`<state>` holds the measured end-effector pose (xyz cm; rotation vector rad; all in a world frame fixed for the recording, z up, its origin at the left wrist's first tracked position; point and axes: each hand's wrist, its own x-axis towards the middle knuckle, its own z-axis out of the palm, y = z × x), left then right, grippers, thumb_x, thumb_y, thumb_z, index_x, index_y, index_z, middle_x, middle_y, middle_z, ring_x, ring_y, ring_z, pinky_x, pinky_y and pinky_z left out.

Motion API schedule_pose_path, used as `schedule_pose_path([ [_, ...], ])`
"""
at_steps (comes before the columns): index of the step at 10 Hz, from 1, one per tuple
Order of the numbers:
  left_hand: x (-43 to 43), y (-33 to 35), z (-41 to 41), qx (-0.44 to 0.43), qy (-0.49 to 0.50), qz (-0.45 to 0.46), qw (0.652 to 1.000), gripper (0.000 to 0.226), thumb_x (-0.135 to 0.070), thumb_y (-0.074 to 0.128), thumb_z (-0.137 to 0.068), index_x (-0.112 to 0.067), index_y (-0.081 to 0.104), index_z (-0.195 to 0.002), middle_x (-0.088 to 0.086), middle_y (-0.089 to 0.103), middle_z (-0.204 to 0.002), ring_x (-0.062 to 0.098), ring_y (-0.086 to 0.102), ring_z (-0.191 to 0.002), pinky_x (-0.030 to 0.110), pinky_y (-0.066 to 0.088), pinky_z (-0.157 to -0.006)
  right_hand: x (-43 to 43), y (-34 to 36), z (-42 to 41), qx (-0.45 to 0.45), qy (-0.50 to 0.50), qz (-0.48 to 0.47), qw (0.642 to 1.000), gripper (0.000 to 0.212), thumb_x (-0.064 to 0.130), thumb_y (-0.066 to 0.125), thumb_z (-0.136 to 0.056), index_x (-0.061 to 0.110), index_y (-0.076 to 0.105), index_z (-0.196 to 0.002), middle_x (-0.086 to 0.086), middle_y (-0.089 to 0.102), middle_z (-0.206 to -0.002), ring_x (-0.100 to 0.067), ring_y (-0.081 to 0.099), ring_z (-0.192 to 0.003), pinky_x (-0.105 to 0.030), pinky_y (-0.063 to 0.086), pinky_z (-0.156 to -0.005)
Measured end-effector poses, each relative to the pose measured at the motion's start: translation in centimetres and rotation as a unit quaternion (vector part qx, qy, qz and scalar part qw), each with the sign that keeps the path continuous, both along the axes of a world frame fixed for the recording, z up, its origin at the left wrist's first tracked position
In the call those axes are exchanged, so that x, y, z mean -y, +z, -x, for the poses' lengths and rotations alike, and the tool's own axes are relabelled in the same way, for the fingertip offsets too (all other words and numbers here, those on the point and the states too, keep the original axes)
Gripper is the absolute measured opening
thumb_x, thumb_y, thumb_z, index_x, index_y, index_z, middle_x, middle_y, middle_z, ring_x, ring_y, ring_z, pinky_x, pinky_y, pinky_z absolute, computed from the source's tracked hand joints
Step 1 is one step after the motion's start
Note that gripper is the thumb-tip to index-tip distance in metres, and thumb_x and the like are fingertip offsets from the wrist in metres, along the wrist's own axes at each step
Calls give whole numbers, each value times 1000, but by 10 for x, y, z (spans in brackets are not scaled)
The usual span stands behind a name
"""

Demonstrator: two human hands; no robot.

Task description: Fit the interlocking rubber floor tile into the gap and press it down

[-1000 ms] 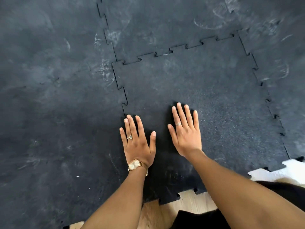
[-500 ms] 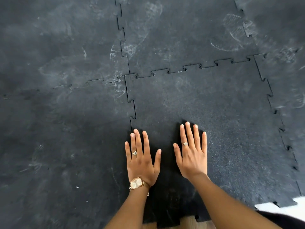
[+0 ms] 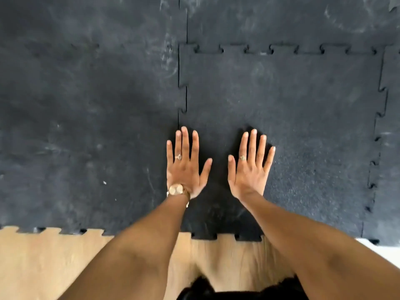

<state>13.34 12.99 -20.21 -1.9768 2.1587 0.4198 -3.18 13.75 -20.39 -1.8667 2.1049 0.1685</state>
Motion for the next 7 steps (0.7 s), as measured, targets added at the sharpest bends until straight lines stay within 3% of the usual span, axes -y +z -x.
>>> schedule_pose_path([
  [4, -5, -3, 0, 31, -13, 19, 999, 74, -53, 16, -99, -7, 3, -154, 14, 1, -163, 33, 0, -150, 53, 4, -121, -6, -1, 0, -12, 15, 13, 1000, 64, 44, 18, -102, 12, 5, -156, -7, 4, -165, -30, 1, -152, -53, 3, -122],
  [5, -4, 0, 3, 35, -13, 17, 999, 74, -52, 18, -99, -6, 3, -154, 14, 2, -163, 33, 1, -150, 53, 5, -121, -2, 7, 9, -2, 28, -28, 999, 68, 49, 18, -101, 13, -2, -156, -5, -4, -165, -28, -7, -151, -51, -4, -122],
  [6, -3, 13, -1, 44, -25, -24, 998, 77, -53, 21, -99, -3, 1, -154, 15, 0, -163, 34, 2, -150, 52, 7, -121, 2, 24, 24, 45, 103, -90, 990, 75, 53, 24, -100, 14, -9, -155, -4, -15, -164, -26, -15, -150, -47, -9, -121],
  [7, 14, 60, 6, 41, -38, -150, 987, 76, -50, 25, -101, 0, 1, -153, 16, -3, -163, 33, 3, -150, 48, 13, -121, 8, 71, 60, 25, 145, -178, 973, 68, 47, 19, -104, 10, -7, -155, -4, -13, -164, -25, -14, -150, -46, -5, -122],
])
